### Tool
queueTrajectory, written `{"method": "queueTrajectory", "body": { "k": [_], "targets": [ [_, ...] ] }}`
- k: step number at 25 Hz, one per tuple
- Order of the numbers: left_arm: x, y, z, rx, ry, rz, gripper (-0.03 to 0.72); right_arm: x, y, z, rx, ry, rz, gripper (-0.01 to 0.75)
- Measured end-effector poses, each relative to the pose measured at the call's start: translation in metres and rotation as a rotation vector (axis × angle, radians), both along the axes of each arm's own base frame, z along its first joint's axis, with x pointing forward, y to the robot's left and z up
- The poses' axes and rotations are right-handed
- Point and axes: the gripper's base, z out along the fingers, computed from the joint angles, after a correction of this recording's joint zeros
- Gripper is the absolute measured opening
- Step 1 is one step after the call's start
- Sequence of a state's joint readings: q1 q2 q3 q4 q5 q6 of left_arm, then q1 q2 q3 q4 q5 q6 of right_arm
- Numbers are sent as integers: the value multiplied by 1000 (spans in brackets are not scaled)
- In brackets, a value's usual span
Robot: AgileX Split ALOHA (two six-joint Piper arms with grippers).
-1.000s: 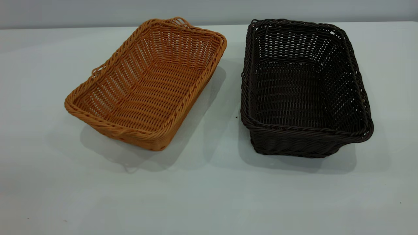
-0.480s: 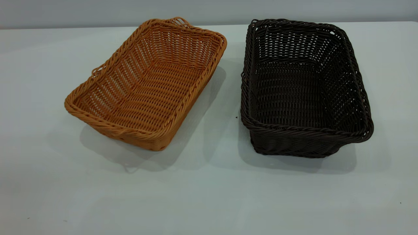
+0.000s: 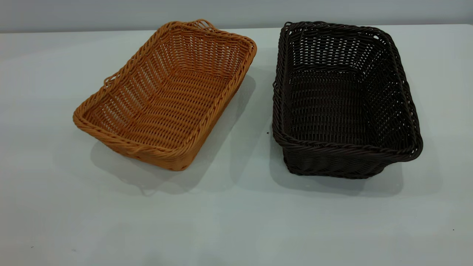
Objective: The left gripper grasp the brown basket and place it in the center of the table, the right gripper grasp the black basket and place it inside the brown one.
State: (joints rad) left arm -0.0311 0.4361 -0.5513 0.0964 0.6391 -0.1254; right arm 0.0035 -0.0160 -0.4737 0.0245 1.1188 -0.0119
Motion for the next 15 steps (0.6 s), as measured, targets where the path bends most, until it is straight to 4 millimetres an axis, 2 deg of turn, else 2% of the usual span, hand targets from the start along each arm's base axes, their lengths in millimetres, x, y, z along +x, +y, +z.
{"method": "queueTrajectory", "body": {
  "k": [9, 11, 15],
  "targets": [
    [127, -6, -23, 4, 195, -30, 517, 0, 0, 0, 4, 0, 0, 582],
    [151, -10, -32, 14, 238, -51, 517, 0, 0, 0, 4, 0, -1, 582],
    [191, -30, -55, 86, 333, -170, 517, 0, 0, 0, 4, 0, -1, 582]
  ]
}}
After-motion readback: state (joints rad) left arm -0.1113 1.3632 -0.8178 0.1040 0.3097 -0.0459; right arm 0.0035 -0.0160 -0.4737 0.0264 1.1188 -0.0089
